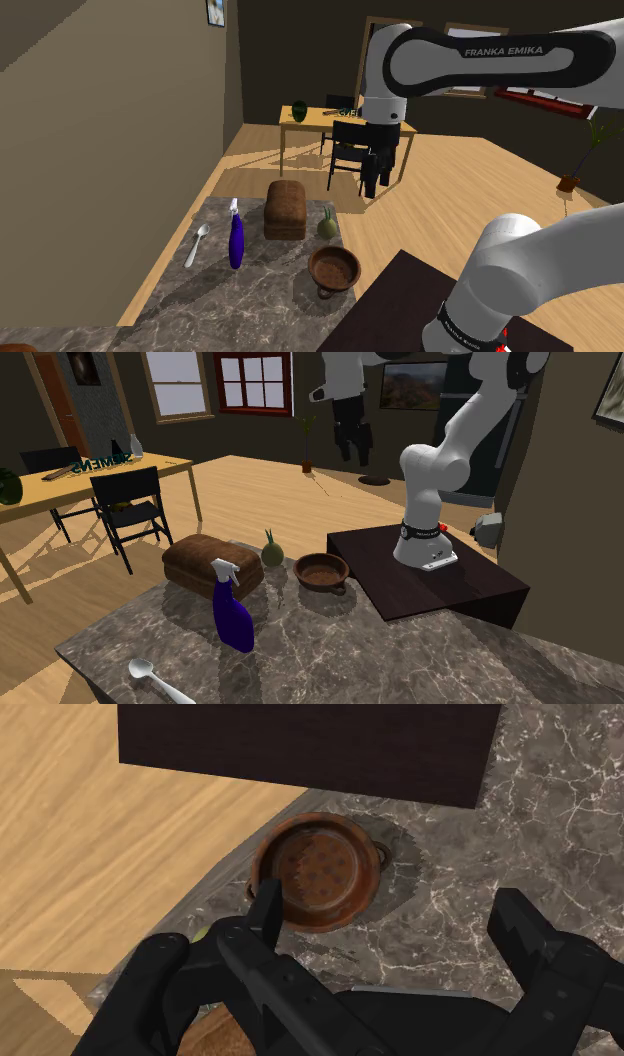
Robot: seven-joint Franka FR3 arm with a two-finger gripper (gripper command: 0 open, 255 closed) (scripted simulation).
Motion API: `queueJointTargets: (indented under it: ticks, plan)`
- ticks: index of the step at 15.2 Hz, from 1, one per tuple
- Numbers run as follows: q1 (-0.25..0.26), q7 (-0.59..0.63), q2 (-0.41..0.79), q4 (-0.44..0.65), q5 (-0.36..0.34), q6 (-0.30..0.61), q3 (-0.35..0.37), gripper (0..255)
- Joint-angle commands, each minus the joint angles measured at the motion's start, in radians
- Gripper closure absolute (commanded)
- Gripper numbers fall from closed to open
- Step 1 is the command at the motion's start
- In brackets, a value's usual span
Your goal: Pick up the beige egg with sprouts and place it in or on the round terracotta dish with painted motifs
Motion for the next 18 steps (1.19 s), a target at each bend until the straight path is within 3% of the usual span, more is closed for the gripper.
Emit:
queueJointTargets:
  ticks: [1, 9, 18]
  plan:
    - [0.000, 0.000, 0.000, 0.000, 0.000, 0.000, 0.000, 0]
    - [-0.004, -0.291, 0.102, -0.134, -0.107, 0.303, -0.119, 0]
    - [0.015, -0.614, 0.379, -0.139, -0.150, 0.668, -0.256, 0]
